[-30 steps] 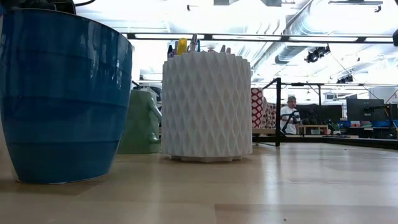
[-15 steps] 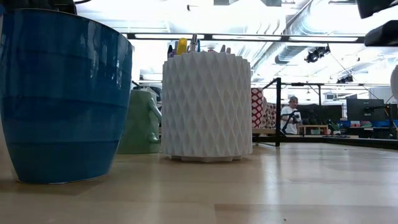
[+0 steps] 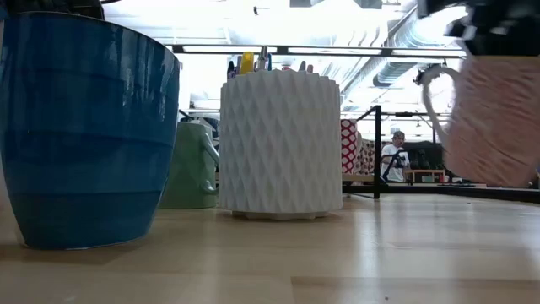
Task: Place coffee mugs
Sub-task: Put the orange pattern mug on the shelf
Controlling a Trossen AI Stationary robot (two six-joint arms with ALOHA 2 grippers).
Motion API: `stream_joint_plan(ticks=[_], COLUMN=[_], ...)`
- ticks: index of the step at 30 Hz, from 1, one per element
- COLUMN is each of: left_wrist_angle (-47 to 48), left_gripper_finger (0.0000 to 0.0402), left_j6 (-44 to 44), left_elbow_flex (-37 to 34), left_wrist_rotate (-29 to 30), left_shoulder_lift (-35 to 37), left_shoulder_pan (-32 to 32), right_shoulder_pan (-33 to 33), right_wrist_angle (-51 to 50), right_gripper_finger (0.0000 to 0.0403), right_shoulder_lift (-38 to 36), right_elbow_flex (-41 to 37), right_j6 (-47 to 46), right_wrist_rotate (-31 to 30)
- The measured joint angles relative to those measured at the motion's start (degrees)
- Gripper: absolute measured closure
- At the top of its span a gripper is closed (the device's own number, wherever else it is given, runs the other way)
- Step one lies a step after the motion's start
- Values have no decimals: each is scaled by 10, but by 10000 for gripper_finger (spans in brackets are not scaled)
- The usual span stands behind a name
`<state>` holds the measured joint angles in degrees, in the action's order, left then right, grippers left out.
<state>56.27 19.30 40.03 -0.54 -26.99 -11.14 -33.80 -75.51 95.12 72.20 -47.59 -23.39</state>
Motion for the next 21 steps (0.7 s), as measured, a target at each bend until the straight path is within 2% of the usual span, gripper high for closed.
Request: stream_joint_plan(ticks=[5, 9, 15, 21], left_wrist_angle=[0, 0, 0, 0], left_gripper_finger=[298, 298, 298, 298], left_j6=[-7, -19, -19, -20], left_elbow_flex=[0, 0, 0, 0], left_wrist_rotate=[0, 0, 0, 0], left_shoulder_lift=[0, 0, 0, 0], left_shoulder_pan=[0, 0, 0, 0], right_shoulder_pan=[56, 127, 249, 359], right_wrist_angle=[-20, 30, 216, 410], right_gripper_finger=[402, 402, 402, 403], right_shoulder_lift=[-67, -119, -146, -146], right_elbow_flex=[0, 0, 0, 0], right_j6=[47, 137, 371, 573], right_wrist_rotate=[-72, -109, -104, -33])
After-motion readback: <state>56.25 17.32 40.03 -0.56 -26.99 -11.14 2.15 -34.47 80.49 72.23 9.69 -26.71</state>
